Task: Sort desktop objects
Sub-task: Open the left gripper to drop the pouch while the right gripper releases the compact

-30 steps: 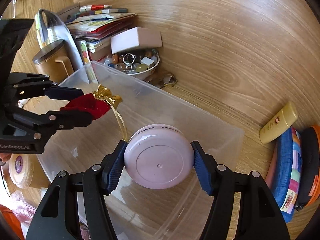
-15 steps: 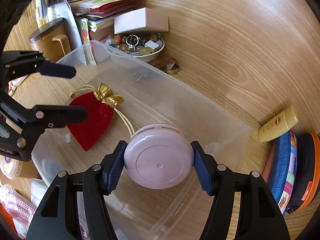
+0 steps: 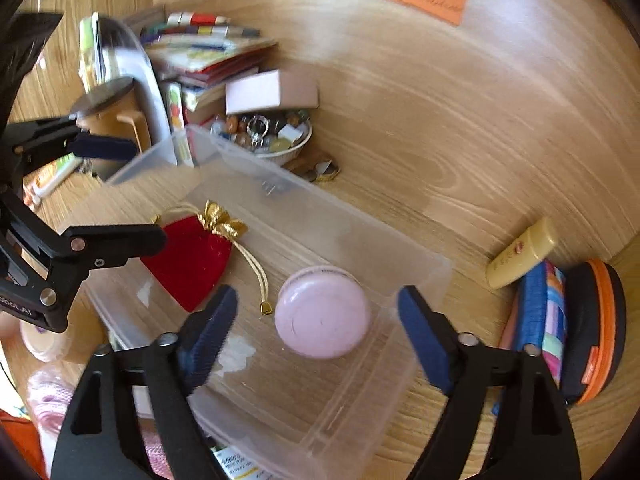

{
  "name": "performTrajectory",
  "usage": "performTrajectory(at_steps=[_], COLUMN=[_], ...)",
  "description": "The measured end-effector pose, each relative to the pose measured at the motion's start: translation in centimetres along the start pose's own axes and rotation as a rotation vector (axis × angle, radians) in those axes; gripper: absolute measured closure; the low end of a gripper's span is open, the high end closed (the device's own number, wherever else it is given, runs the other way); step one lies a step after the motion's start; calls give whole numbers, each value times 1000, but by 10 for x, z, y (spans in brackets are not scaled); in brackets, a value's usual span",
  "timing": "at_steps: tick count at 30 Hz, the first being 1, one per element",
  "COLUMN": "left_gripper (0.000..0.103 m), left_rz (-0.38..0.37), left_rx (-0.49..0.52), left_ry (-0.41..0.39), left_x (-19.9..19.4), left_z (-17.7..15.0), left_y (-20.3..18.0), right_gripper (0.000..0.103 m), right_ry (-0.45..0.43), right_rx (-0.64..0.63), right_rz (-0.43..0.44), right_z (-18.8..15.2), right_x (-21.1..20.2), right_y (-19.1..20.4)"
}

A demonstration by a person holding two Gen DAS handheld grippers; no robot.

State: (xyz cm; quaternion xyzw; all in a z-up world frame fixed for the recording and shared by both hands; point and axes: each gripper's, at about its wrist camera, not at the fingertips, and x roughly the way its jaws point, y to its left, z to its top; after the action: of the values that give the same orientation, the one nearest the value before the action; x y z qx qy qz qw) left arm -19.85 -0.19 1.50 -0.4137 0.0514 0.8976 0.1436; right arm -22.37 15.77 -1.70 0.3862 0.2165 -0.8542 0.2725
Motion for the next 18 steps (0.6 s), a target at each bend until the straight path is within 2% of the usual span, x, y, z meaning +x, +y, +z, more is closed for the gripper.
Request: performTrajectory(at_steps=[8,18], left_gripper=[8,5], left_rz=[26,53], left_rx=[0,-24], left_ry=[-67,-136], left_x=[-37,-75], left_z=[-4,-24], left_y=[-5,-8], right_gripper=[20,20], right_ry=[-64,-128], right_rx=[42,47], right_rz=[-13,-19], right_z=[-9,-37], right_x=[-34,-71], right_y=[-5,2])
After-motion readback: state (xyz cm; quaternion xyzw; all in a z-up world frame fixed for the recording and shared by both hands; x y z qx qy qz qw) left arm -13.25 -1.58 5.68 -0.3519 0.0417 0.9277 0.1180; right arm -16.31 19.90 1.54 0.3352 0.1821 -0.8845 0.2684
